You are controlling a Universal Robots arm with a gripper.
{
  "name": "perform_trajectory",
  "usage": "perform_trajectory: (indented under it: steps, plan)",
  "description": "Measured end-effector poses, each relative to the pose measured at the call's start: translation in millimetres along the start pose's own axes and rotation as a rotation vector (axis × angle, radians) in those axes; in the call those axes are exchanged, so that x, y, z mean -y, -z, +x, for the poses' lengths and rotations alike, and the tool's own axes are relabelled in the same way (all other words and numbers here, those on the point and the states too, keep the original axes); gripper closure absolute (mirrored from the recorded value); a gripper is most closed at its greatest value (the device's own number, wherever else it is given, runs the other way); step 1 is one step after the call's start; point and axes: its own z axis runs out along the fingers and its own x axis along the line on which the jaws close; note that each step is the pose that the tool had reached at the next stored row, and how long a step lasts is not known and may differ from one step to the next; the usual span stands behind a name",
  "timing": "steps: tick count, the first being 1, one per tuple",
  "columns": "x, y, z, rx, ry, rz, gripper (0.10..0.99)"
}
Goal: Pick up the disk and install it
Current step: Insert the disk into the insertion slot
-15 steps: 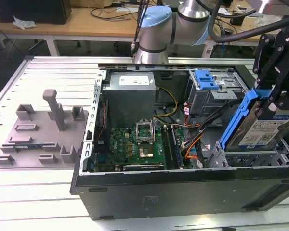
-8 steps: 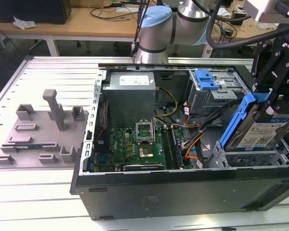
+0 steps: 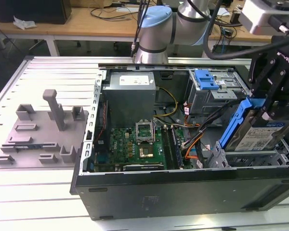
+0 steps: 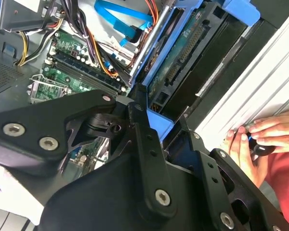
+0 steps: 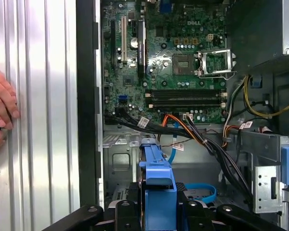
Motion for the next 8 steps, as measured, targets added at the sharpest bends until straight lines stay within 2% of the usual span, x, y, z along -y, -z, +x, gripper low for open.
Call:
perform_trajectory:
  steps: [8]
  plan:
    - [0.0,-12.7,0.5,0.0031,0.0,0.0,0.718]
